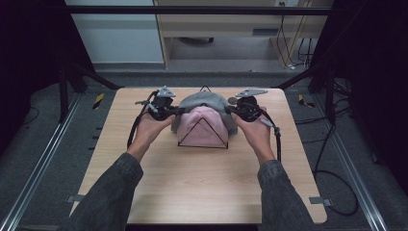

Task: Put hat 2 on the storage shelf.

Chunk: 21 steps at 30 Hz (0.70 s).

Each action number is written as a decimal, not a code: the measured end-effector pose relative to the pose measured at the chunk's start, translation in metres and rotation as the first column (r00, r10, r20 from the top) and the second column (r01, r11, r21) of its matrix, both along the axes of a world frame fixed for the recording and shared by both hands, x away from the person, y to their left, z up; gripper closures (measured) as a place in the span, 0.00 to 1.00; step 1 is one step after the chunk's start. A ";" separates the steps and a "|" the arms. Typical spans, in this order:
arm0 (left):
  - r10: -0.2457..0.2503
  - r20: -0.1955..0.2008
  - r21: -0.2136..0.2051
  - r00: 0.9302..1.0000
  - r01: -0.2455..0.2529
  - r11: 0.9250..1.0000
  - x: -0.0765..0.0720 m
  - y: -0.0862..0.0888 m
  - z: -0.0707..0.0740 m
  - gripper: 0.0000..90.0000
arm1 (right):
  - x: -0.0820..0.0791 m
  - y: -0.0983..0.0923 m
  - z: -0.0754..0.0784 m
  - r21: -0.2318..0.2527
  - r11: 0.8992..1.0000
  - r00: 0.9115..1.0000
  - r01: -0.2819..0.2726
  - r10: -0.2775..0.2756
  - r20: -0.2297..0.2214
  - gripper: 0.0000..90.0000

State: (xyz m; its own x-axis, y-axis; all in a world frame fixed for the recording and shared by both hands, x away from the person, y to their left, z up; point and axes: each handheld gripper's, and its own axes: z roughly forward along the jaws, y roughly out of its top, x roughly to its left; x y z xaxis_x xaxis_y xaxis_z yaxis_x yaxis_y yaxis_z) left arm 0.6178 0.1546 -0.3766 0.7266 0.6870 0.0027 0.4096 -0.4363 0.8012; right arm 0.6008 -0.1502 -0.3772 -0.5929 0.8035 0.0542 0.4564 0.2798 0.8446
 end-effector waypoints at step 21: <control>0.034 0.005 -0.028 0.999 -0.034 0.999 -0.003 0.007 -0.004 0.69 | -0.007 -0.010 -0.010 -0.027 0.999 0.999 0.035 -0.036 -0.026 0.68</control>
